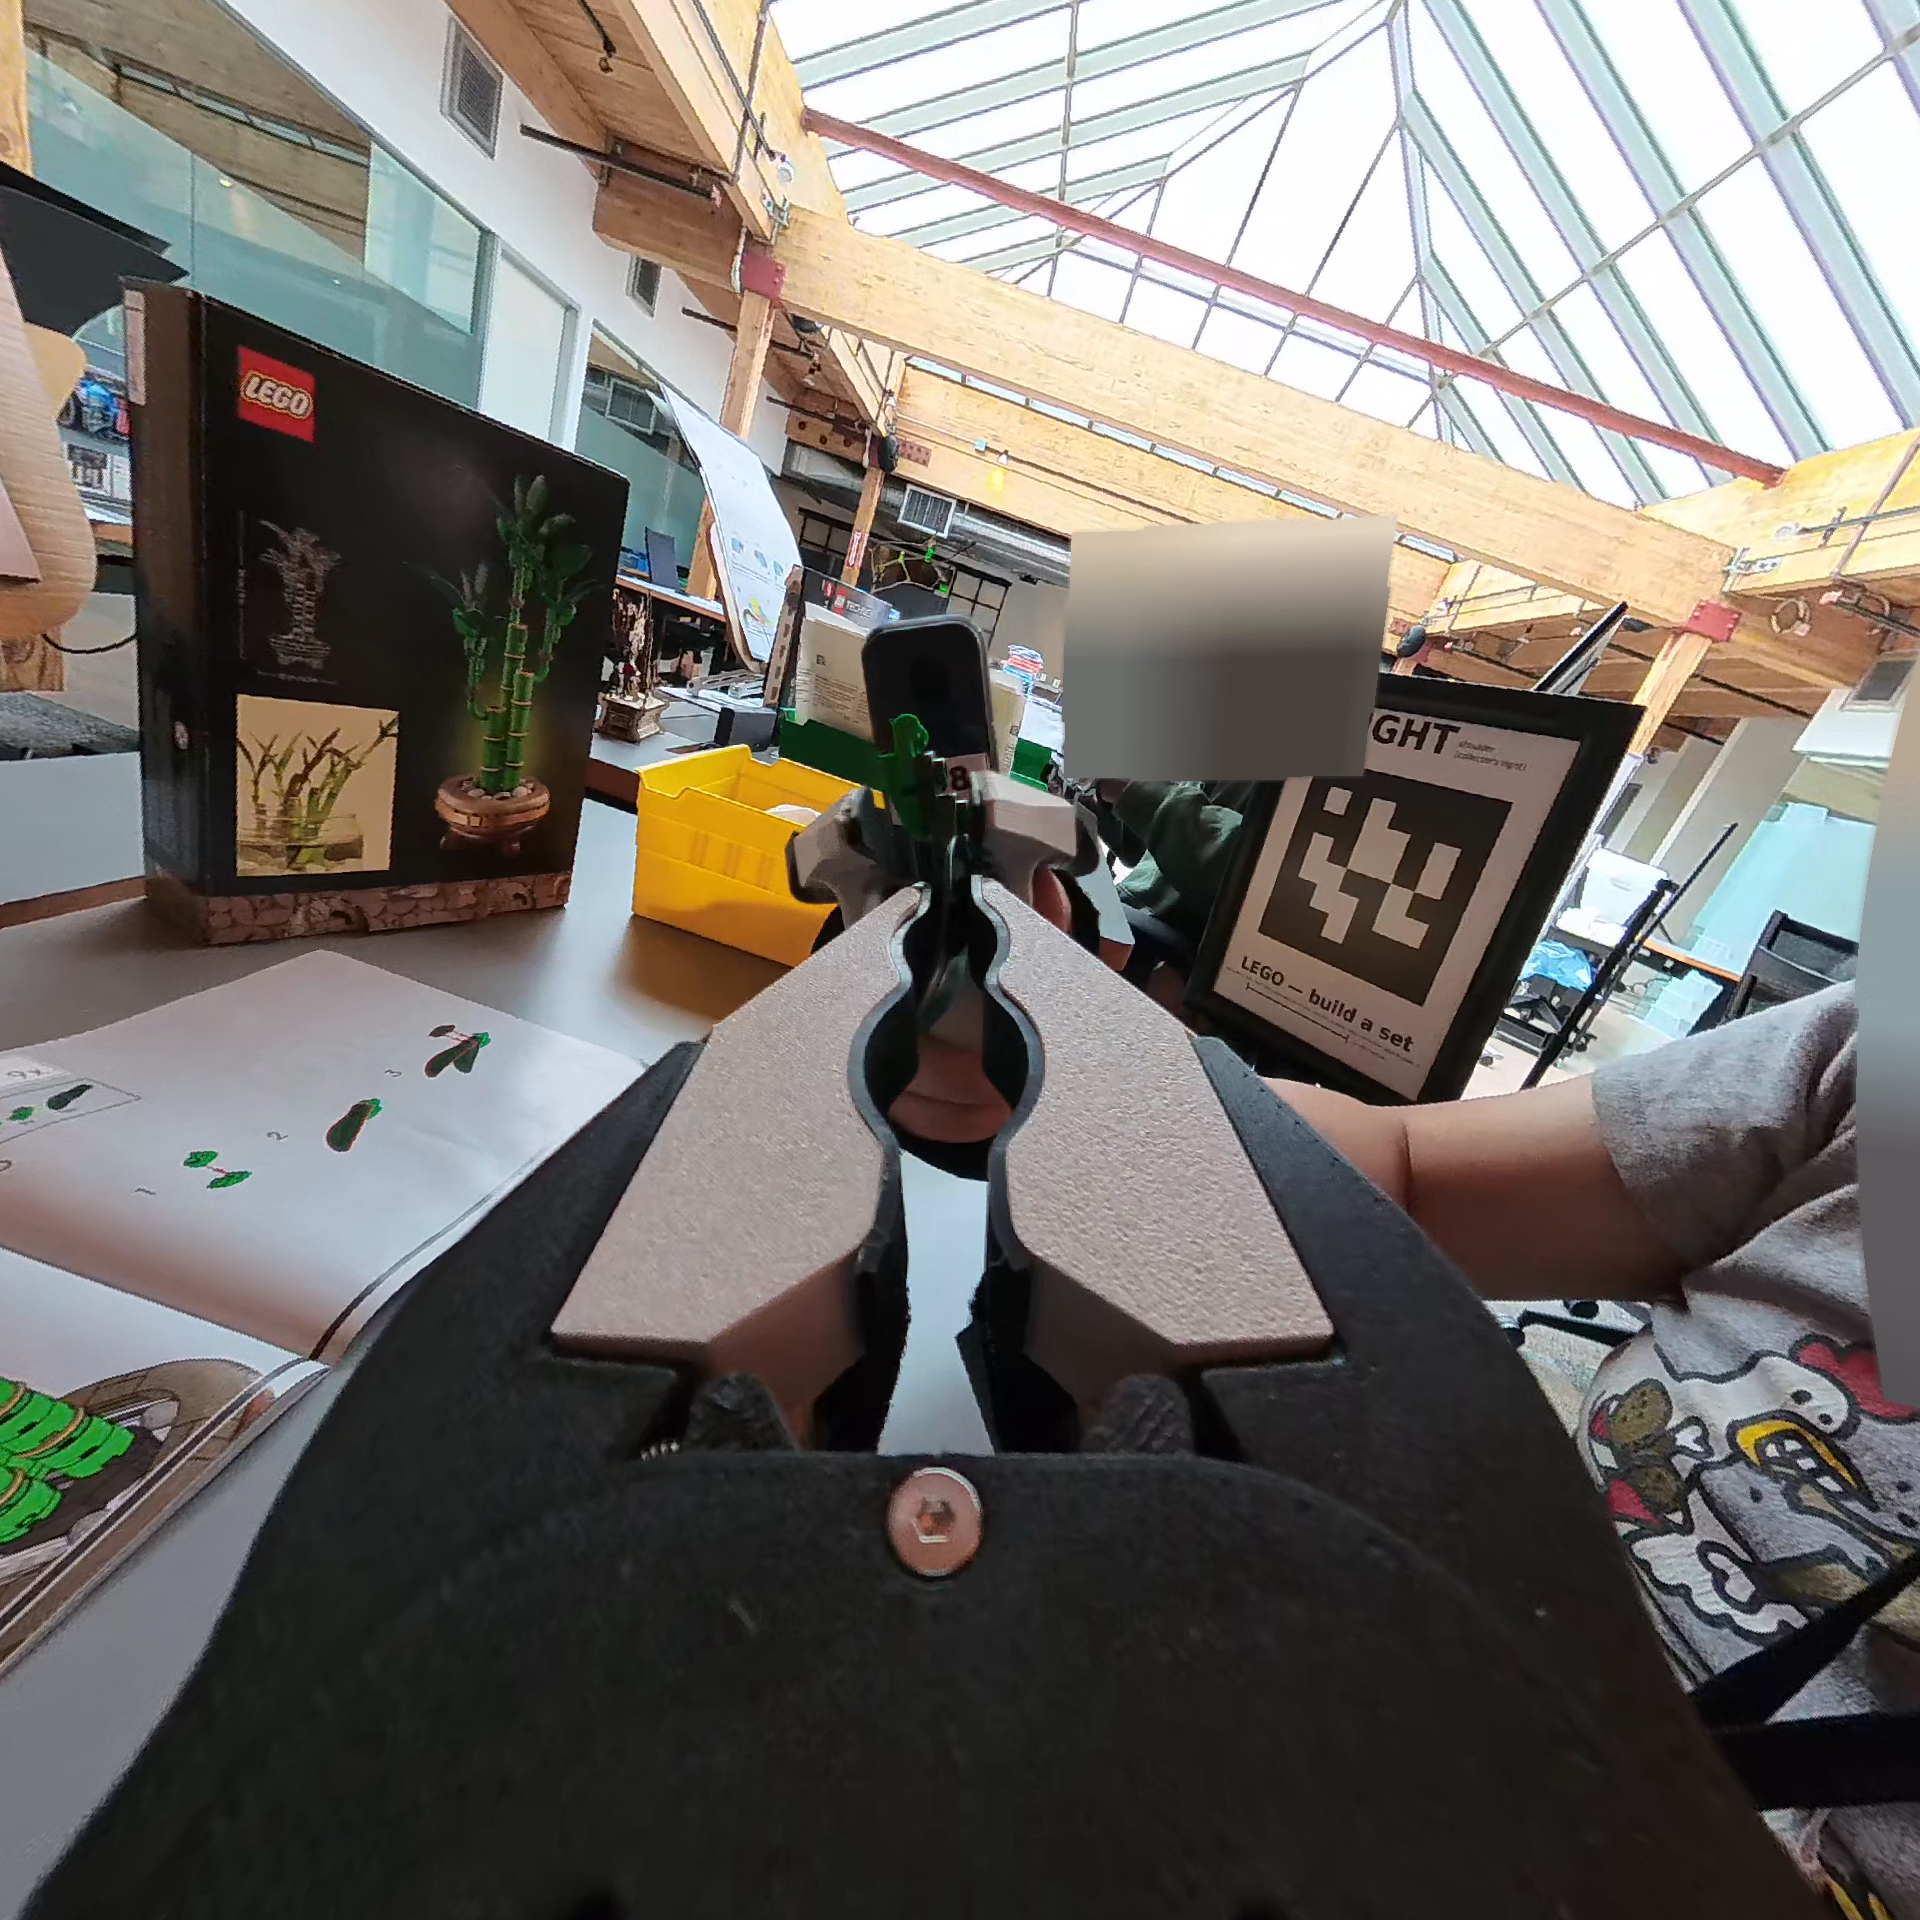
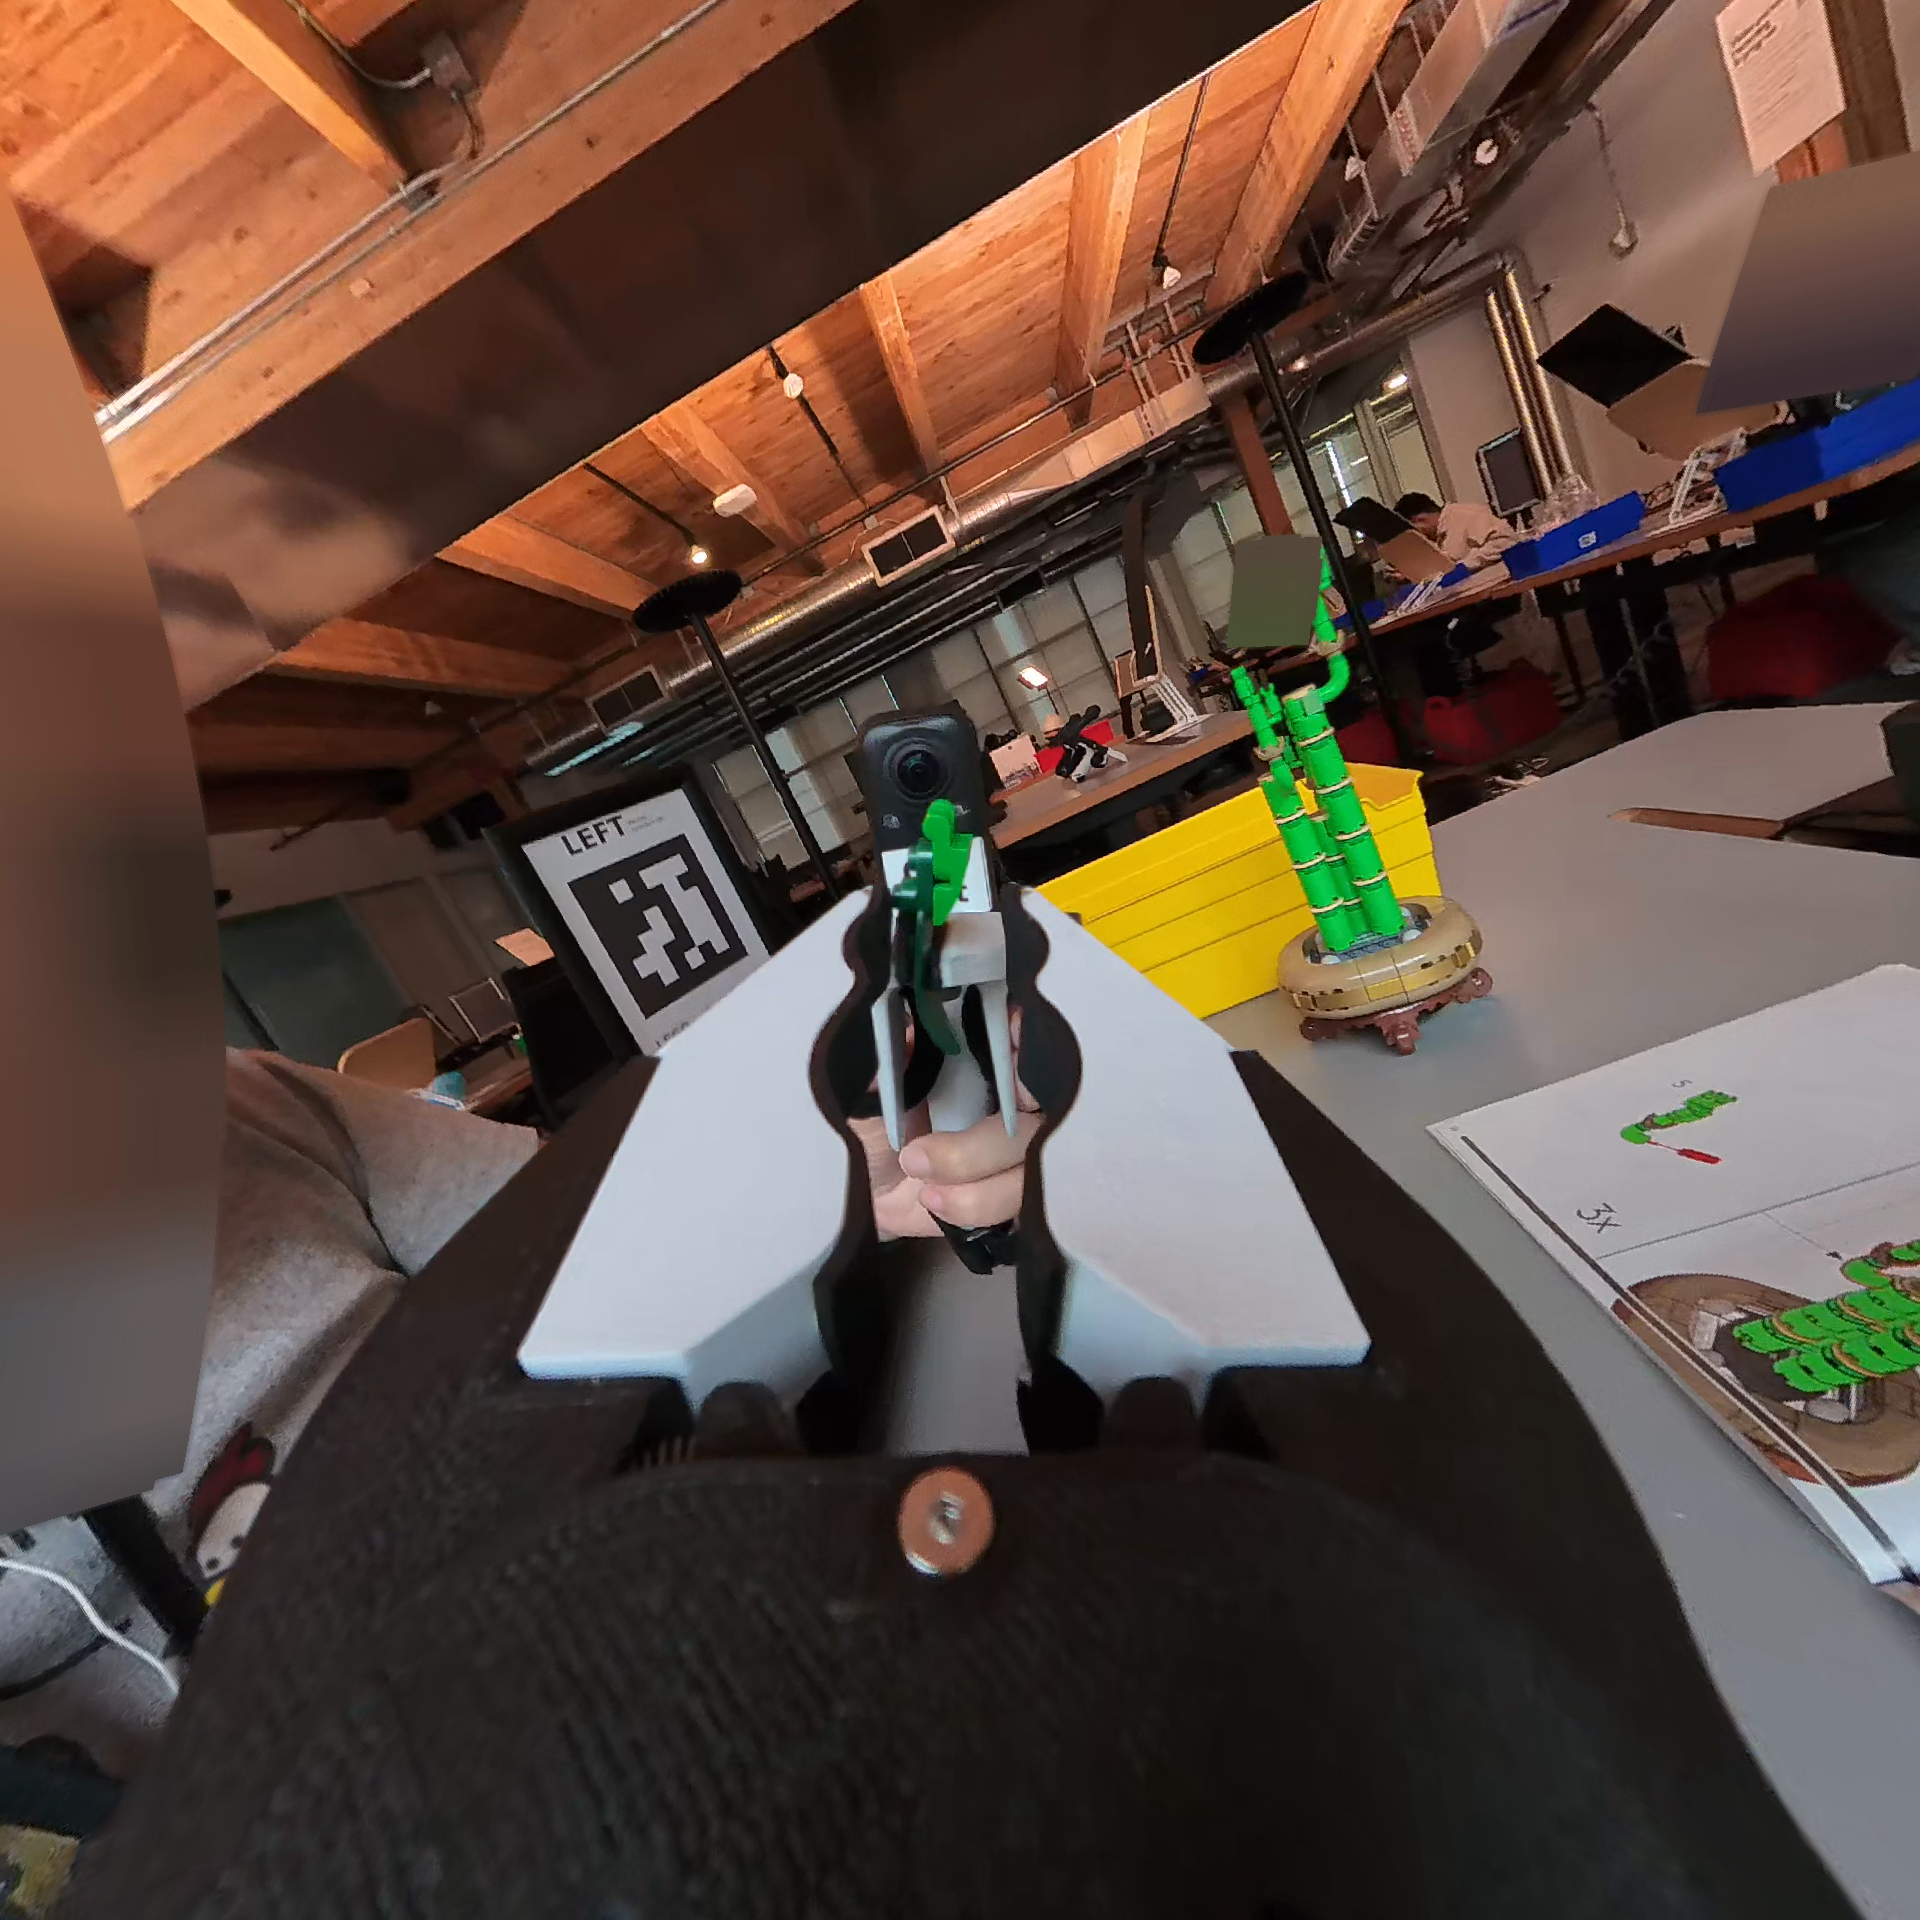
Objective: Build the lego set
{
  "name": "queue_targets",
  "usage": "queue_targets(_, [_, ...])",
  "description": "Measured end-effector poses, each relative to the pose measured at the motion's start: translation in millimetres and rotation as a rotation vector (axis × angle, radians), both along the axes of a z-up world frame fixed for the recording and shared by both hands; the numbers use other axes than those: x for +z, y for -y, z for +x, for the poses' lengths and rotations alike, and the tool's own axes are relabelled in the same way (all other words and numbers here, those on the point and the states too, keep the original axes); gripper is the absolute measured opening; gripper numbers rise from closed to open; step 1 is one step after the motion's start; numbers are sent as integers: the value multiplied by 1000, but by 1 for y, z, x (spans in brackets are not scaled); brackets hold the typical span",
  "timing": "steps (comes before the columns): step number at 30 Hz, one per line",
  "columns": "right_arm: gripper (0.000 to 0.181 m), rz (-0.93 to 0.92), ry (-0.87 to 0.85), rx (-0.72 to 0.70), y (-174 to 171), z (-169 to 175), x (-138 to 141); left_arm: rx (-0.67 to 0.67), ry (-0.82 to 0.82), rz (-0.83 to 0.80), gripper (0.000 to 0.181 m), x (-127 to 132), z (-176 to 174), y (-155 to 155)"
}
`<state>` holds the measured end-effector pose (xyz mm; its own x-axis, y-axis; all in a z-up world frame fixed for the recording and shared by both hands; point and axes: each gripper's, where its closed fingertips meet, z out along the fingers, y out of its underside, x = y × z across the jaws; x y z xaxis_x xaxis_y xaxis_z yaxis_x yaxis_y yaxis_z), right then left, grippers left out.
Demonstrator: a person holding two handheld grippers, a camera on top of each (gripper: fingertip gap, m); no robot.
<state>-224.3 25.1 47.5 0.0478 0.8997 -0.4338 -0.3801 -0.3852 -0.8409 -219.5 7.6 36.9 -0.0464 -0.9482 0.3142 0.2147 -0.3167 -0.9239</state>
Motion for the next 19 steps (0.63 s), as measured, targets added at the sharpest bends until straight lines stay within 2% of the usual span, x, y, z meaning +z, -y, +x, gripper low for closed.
queue_targets(5, [20,-27,-10,29,0,0,-1,1,-28,4,2,-5,3,0])
queue_targets(7, [12,-22,7,29,0,-2,-4,6,-39,1,1,-8,5,-2])
queue_targets(12, [13,-25,33,32,-1,-3,-7,-5,-25,-40,2,-9,3,-6])
queue_targets(17, [10,-73,-15,95,2,-2,-5,-83,5,-71,3,-8,3,-1])
queue_targets(19, [9,-136,-79,130,-1,3,-3,-117,33,-112,12,-6,2,-2])
